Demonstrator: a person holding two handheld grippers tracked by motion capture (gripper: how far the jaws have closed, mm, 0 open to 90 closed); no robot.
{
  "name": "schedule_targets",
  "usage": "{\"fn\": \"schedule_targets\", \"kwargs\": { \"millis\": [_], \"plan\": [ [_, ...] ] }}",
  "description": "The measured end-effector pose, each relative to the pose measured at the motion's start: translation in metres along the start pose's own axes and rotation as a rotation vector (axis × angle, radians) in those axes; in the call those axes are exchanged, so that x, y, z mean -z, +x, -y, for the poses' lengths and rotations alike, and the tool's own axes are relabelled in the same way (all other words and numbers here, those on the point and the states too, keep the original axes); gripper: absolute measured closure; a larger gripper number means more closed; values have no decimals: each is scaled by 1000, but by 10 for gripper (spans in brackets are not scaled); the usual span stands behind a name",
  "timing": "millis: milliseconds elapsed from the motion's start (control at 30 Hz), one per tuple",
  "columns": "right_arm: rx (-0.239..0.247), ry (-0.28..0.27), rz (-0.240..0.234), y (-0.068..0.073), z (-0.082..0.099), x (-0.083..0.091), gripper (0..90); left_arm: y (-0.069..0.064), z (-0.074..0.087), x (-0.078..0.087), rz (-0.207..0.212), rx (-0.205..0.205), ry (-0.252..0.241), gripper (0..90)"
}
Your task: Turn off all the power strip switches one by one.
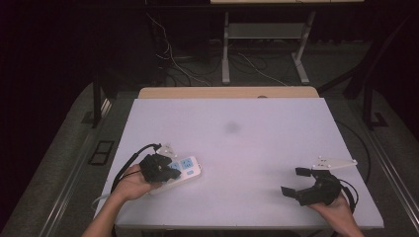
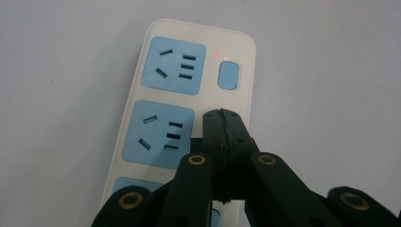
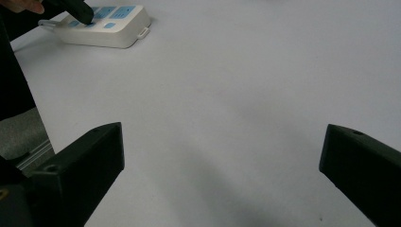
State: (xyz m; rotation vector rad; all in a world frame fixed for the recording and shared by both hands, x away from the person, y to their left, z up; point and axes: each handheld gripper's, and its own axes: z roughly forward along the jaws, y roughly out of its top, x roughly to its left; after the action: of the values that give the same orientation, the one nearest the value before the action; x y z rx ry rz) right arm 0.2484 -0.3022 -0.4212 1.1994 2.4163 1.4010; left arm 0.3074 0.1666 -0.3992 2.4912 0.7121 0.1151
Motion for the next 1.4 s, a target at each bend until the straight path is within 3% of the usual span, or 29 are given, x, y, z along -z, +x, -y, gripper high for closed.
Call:
{"fn": "schedule_targets", "kwargs": {
  "millis": [233, 433, 700, 933, 1133, 1400],
  "plan": [
    [0, 1, 0, 0, 0, 0, 6, 3, 3, 0, 18, 27, -26, 893],
    [1, 2, 1, 0, 0, -1, 6, 3, 2, 0, 20, 26, -18, 894],
    [3, 2, 0, 1, 0, -1, 6, 5, 0, -1, 37, 54, -4, 895],
    [3, 2, 0, 1, 0, 0, 6, 0, 0, -2, 4, 48, 3, 898],
    [5, 5, 0, 1, 0, -1, 6, 1, 1, -2, 7, 78, 0, 898],
    [4, 6, 0, 1, 0, -1, 6, 2, 2, -2, 9, 82, -9, 898]
  ]
}}
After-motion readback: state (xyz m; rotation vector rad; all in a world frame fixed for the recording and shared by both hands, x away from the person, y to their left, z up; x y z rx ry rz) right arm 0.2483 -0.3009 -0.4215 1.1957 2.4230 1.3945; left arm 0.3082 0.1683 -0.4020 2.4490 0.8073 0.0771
